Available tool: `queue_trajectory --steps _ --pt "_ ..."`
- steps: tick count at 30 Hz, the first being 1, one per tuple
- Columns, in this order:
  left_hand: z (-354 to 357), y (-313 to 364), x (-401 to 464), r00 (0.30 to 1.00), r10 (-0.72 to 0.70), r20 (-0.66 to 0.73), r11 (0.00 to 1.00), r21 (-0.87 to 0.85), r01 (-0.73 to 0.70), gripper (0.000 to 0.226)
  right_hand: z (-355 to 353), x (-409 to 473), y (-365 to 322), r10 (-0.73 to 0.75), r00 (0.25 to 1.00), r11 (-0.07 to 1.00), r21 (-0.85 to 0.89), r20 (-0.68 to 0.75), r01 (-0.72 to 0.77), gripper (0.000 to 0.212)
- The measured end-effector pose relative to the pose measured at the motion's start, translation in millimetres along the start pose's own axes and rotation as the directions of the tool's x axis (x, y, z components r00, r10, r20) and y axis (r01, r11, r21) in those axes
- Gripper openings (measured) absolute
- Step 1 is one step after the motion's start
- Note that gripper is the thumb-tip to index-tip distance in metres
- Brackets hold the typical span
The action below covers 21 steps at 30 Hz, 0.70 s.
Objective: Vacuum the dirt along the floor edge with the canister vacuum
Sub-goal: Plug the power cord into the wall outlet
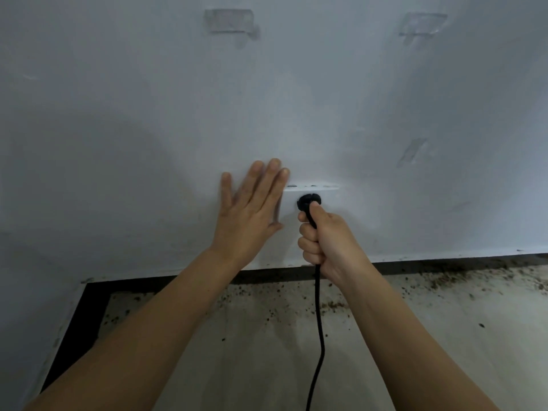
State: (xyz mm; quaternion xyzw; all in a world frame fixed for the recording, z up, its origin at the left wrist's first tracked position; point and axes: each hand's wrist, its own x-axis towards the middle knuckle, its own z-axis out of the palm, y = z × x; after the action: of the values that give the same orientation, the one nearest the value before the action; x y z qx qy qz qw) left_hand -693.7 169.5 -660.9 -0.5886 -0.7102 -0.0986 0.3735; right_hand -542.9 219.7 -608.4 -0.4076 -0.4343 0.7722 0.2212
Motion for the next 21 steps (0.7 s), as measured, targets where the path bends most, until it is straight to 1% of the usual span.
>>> queue_trajectory --steps 2,5,10,12,14,17,18,19,21 --pt "3.0 -0.9 0.1 1.0 0.01 -0.026 1.0 0.022 -0.01 0.131 -0.4 2.7 -2.3 0.002 1.0 1.0 -0.013 0.001 -0.002 0.035" --pt "5.3 -3.1 1.1 0.999 0.016 -0.043 1.0 -0.001 -0.016 0.133 -2.2 4.9 -4.4 0.013 1.0 1.0 -0.023 0.011 -0.013 0.035" --pt "9.6 -4.2 -0.6 0.997 0.04 -0.066 0.999 0.036 -0.038 0.134 0.0 4.2 -2.1 -0.004 1.0 0.999 0.036 -0.001 0.004 0.034" --pt "9.6 -5.8 0.8 0.997 0.046 -0.055 0.998 0.051 -0.043 0.134 2.8 5.8 0.3 -0.02 1.0 0.999 0.03 -0.003 0.02 0.034" --pt "7.2 -5.6 0.5 0.999 0.041 -0.035 0.999 0.023 -0.041 0.132 0.7 6.3 0.1 -0.009 1.0 0.999 0.032 -0.011 0.01 0.034" --pt "0.8 -0.4 -1.5 1.0 0.006 0.01 1.0 0.001 -0.006 0.13 -0.9 4.9 -5.4 0.061 0.997 0.997 0.041 0.048 -0.063 0.035" --pt "-2.7 1.9 -1.6 1.0 -0.008 0.028 1.0 0.001 0.008 0.129 -2.5 1.9 -9.3 0.103 0.992 0.994 0.023 0.075 -0.105 0.037" --pt "-6.8 3.5 -1.8 0.998 -0.02 0.054 1.0 -0.01 0.021 0.127 -5.4 -1.7 -13.6 0.145 0.986 0.989 -0.032 0.088 -0.143 0.039" --pt "-23.5 5.9 -4.2 0.985 -0.032 0.172 0.995 -0.088 0.048 0.123 -15.4 -12.1 -21.8 0.226 0.973 0.943 -0.262 0.052 -0.205 0.045"
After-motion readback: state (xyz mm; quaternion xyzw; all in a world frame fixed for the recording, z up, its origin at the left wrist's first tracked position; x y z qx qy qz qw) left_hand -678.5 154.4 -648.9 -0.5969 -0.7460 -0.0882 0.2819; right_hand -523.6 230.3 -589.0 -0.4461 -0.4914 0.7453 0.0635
